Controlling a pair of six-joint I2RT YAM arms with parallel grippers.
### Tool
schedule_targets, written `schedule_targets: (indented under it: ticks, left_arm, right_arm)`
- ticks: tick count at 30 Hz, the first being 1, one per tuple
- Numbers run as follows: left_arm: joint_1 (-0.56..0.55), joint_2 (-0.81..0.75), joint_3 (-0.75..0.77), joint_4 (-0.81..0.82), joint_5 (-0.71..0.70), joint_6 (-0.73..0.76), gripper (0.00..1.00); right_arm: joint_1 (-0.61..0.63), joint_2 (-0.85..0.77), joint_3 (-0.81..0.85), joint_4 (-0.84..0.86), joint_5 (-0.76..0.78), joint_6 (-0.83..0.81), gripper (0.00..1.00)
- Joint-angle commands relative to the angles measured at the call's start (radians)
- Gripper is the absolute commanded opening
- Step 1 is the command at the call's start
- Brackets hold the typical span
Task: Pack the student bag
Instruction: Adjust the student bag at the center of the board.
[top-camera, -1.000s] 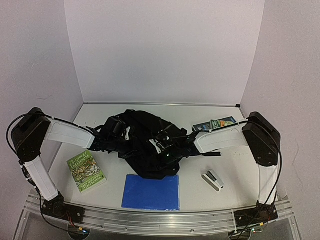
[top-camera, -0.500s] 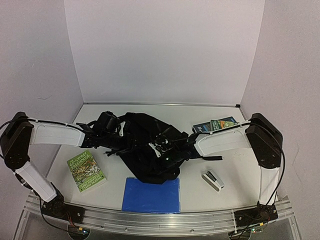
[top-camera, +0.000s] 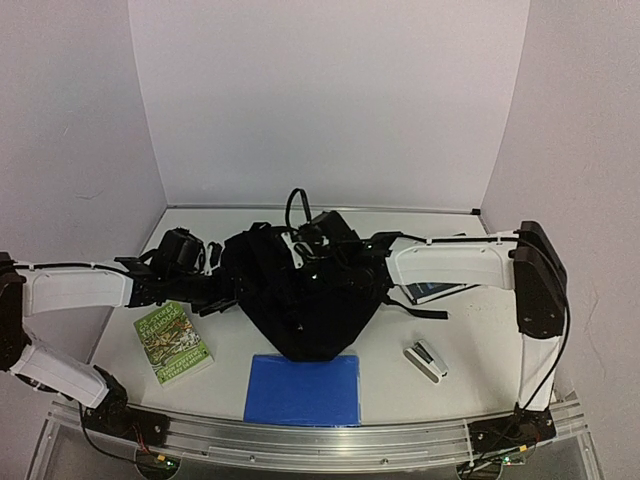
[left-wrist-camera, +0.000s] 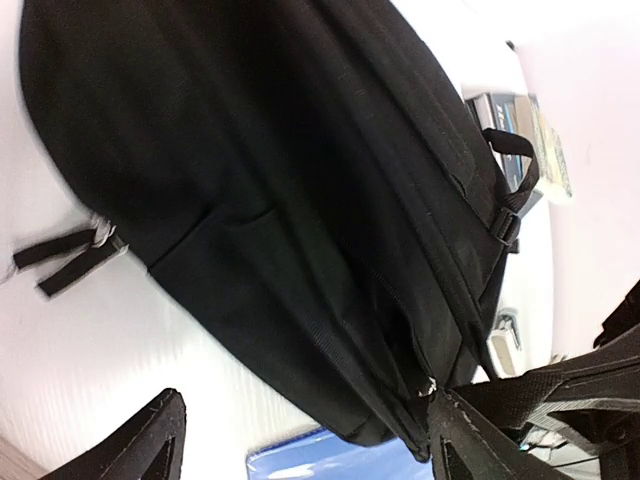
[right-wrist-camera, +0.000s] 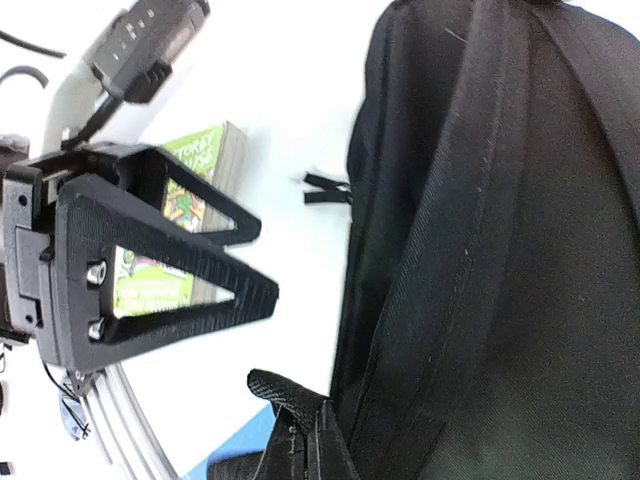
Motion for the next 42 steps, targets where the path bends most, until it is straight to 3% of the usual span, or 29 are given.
schedule_targets:
  ticks: [1,8,17,19,24,28,32,35,37,42]
  left_arm:
    - [0.06,-0.049,-0.012,0.06,0.034,-0.09,0.85]
    - [0.095,-0.015,0.048,0.089,0.08,-0.121,0.9]
    - [0.142,0.162,0.14,0.149,0.225,-0.107,0.9]
    - [0.143,0.188,0.16,0.138,0.224,-0.095,0.86]
    - [0.143,0.25,0.164,0.169,0.27,-0.106,0.59]
    - [0.142,0.29,0.164,0.174,0.283,-0.114,0.44]
    - [0.143,0.314,0.15,0.17,0.265,-0.125,0.22]
    - [0.142,0.305,0.128,0.179,0.254,-0.127,0.06]
    - [0.143,0.282,0.107,0.184,0.242,-0.126,0.01]
    - [0.144,0.216,0.068,0.149,0.189,-0.107,0.0]
  right_arm:
    - [0.02,0.059,0.071,0.052,-0.014,-0.038,0.0]
    - [0.064,0.091,0.102,0.114,-0.066,-0.033,0.02]
    - [0.119,0.132,0.133,0.124,-0.066,-0.046,0.05]
    - [0.124,0.138,0.136,0.124,-0.065,-0.046,0.05]
    - [0.132,0.151,0.145,0.124,-0.056,-0.046,0.05]
    - [0.136,0.14,0.136,0.123,-0.045,-0.044,0.08]
    - [0.141,0.102,0.101,0.122,-0.031,-0.035,0.27]
    - [0.142,0.056,0.053,0.118,-0.008,-0.008,0.46]
    - [0.142,0.014,0.012,0.116,0.02,0.018,0.58]
    - [0.141,-0.082,-0.094,0.087,0.124,0.064,0.71]
